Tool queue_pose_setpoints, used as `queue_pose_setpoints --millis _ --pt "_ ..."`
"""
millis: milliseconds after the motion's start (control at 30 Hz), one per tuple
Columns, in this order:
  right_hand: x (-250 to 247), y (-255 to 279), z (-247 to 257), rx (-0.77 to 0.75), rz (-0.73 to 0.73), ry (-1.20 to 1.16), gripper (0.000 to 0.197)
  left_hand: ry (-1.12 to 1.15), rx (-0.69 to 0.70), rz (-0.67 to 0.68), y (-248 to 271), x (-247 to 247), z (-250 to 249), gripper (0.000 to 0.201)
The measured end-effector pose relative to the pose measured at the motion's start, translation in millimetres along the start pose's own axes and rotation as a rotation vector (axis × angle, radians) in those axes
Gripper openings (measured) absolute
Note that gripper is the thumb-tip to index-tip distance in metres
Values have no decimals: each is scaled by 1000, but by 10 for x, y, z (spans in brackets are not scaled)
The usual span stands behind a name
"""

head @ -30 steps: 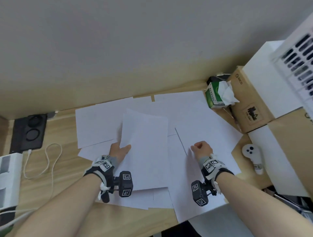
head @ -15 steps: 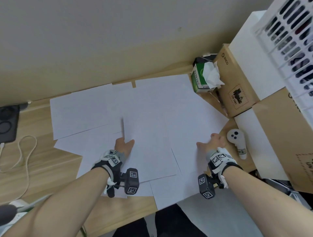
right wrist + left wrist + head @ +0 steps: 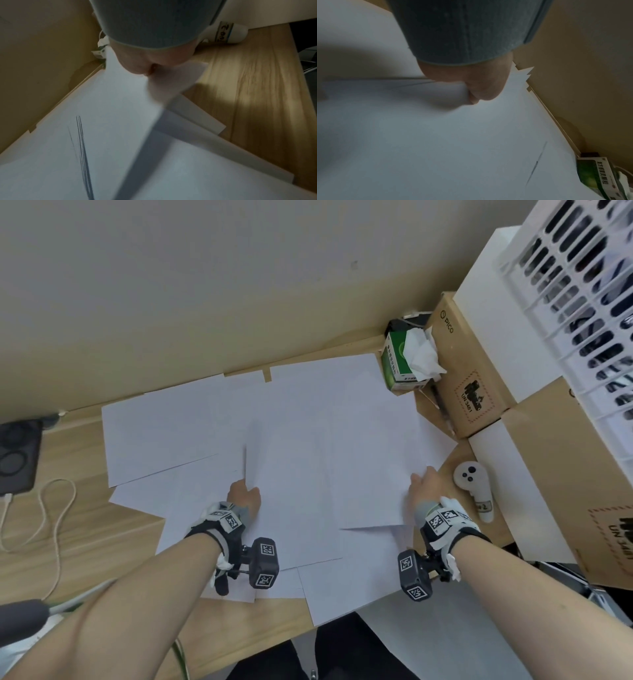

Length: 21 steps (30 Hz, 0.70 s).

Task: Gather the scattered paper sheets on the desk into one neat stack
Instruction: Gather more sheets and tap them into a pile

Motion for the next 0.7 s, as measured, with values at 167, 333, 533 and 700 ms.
queue_pose_setpoints --millis 167,333,533,700 --pt "-271 -69 -51 37 -62 -207 25 -67 -7 22 18 -119 -44 40" --pt "-3 299 316 -129 66 -223 12 -34 -75 52 59 -180 -34 34" --pt "764 864 622 -307 187 -54 14 228 -171 122 103 -124 175 28" --pt "1091 970 629 -279 248 119 12 520 -221 133 170 -143 253 68"
Point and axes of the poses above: each hand's wrist, its own y-axis away from the middle knuckle, its own x-axis out of the palm, z = x × y, the point moved 8 cm from there along -y, towards the middle knuckle, and after that the axes turned 9 degrees about y, right-handed, at the moved point
